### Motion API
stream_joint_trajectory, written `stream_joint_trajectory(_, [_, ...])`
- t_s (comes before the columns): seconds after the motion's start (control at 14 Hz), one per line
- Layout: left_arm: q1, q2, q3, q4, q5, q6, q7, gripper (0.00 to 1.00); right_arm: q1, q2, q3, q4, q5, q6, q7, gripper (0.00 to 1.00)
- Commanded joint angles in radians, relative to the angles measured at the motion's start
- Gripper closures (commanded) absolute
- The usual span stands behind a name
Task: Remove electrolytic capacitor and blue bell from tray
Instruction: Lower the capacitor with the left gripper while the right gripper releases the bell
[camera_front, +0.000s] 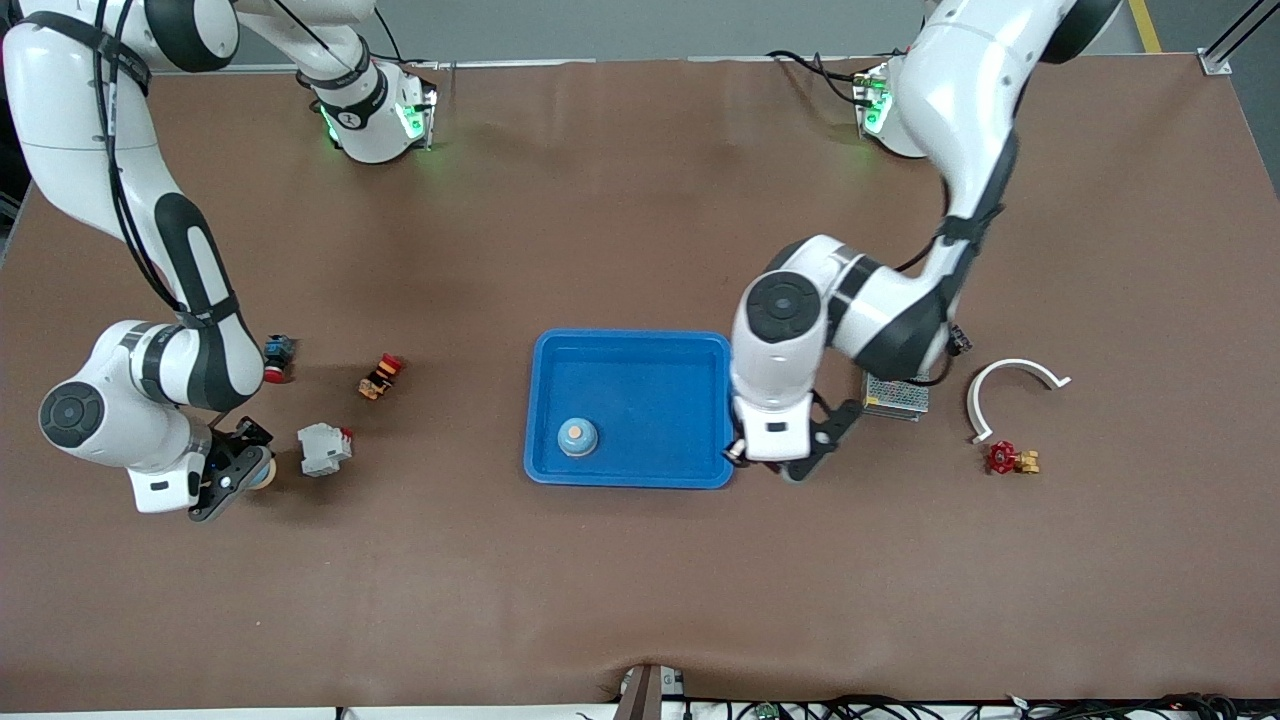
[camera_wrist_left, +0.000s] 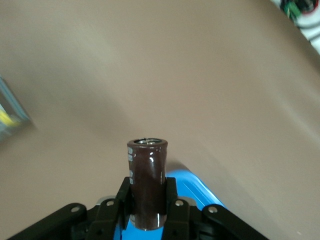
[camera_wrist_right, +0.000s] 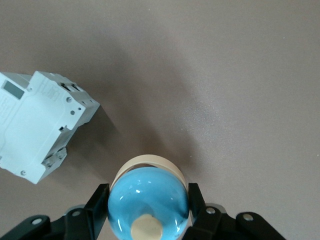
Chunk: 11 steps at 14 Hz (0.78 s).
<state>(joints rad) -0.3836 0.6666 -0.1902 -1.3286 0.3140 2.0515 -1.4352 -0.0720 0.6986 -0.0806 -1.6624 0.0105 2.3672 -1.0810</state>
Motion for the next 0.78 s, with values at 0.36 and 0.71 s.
stream_joint_trajectory(0.36, [0.182,-0.139,-0.014,-0.03,-0.041,-0.16,0.343,1.0,-0.028,0.005,0.019,-0.014,0.003,0.02,-0.016,0.6])
stream_joint_trajectory(0.71, [0.327,-0.194,-0.014,-0.037,-0.092,-0.263,0.591,1.0,-0.029,0.007,0.021,-0.016,0.019,0.027,-0.017,0.59])
